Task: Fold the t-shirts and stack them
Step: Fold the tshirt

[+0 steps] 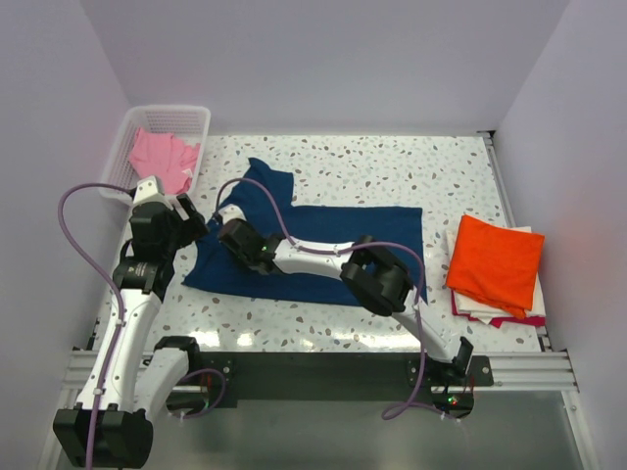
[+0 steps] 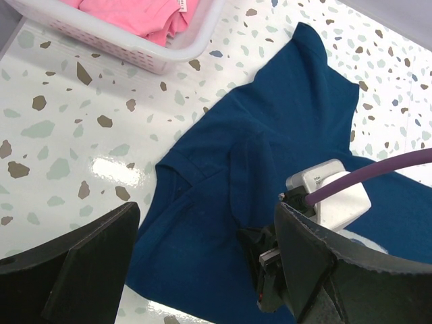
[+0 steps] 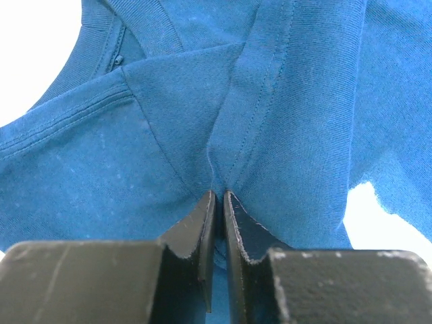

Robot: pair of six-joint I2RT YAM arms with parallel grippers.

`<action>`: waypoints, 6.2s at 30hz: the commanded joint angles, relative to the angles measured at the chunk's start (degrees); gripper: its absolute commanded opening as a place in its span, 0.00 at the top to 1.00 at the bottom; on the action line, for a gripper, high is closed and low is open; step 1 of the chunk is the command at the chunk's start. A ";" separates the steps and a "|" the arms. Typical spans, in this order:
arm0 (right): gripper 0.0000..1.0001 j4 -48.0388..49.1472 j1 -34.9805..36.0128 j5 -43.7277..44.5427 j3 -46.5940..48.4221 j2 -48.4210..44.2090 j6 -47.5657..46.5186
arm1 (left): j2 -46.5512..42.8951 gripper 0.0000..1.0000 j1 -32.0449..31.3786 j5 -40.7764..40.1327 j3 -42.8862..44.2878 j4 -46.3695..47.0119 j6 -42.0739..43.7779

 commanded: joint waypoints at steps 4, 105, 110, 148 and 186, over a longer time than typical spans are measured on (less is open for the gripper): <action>0.92 0.69 -1.94 -1.08 0.38 -5.33 1.98 | 0.26 0.14 -0.13 -0.85 2.06 0.32 1.22; 0.33 -8.19 -46.93 -9.87 -32.06 -38.29 8.32 | 66.77 0.21 -9.71 -7.00 51.18 7.79 6.91; 0.34 -7.75 -48.96 -11.98 -31.09 -36.80 8.93 | 77.24 0.23 -9.44 -5.16 60.41 11.39 10.97; 0.34 -9.15 -56.96 -8.47 -33.73 -37.50 7.88 | 90.00 0.83 -8.39 5.21 66.05 27.30 7.28; 0.60 -9.24 -62.41 -10.75 -27.31 -23.26 12.36 | 81.82 1.00 -8.39 8.99 59.19 35.83 8.60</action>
